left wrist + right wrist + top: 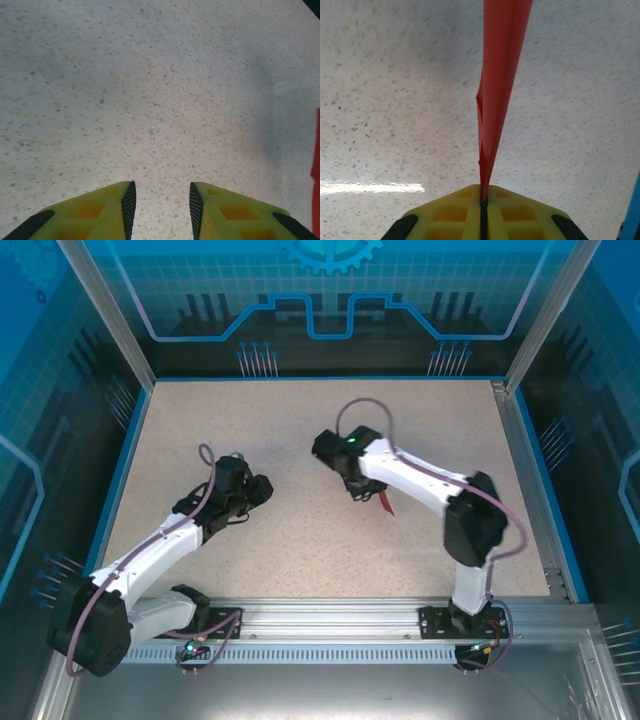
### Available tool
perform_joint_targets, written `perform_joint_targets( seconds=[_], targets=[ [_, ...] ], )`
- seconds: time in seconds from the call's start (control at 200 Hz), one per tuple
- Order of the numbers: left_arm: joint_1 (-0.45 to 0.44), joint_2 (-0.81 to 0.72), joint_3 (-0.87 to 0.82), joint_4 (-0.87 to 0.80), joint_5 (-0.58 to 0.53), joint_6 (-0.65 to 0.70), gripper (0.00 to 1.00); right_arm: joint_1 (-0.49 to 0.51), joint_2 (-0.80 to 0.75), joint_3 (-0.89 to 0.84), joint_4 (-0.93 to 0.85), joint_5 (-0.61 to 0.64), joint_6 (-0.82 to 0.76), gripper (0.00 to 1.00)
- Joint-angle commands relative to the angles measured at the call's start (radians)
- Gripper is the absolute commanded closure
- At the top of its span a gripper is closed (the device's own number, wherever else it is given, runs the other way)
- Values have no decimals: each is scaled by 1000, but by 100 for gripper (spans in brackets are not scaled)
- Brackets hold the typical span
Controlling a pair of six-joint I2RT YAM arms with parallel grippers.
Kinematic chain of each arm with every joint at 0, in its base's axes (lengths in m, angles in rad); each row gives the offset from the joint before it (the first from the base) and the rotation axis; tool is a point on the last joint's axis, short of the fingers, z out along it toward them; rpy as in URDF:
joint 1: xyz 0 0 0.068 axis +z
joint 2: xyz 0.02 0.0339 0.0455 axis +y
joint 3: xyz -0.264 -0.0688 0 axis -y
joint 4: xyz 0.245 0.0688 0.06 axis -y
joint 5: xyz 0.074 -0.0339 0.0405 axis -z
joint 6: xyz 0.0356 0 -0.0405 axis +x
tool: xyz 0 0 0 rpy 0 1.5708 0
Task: Fold a paper plane with a square sheet of paper (pick it up from the middle)
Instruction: Turn over the paper at the center of the table.
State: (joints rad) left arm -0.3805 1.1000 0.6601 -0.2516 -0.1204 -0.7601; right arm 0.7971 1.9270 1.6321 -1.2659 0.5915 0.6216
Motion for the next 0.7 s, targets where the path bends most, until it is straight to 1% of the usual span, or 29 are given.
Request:
perform_joint_targets(
  seconds=[0.0,0.055,0.085,0.115,0.175,0.205,0.265,0.345,0.41,0.46,0.58,0.63,0.695],
  targets=[
    [14,-42,-19,-63,-87,-7,61,50,119,77,-47,-70,43,89],
    [21,-54,-19,-87,-99,-2,61,61,172,119,6,-171,45,88],
    [24,-60,-19,-96,-100,5,61,66,192,139,38,-218,42,85],
    [26,-66,-21,-102,-99,9,60,69,206,152,82,-281,38,81],
    [31,-72,-28,-100,-90,17,58,67,211,162,177,-419,38,79],
    [32,-71,-34,-89,-75,24,57,65,196,152,219,-469,38,78],
    [35,-65,-35,-74,-42,36,56,58,147,117,308,-545,35,69],
    [36,-48,-27,-40,33,52,54,32,52,37,398,-588,39,66],
    [36,-27,-15,-13,101,55,53,-9,-30,-93,507,-636,52,62],
    [35,-5,-10,12,146,54,53,-47,-96,-213,602,-700,68,63],
    [31,73,7,95,300,62,52,-133,-214,-462,821,-828,117,73],
    [25,120,24,129,369,54,53,-160,-244,-538,893,-876,128,76],
    [-2,187,48,174,427,41,53,-183,-261,-606,949,-918,131,78]
  ],
)
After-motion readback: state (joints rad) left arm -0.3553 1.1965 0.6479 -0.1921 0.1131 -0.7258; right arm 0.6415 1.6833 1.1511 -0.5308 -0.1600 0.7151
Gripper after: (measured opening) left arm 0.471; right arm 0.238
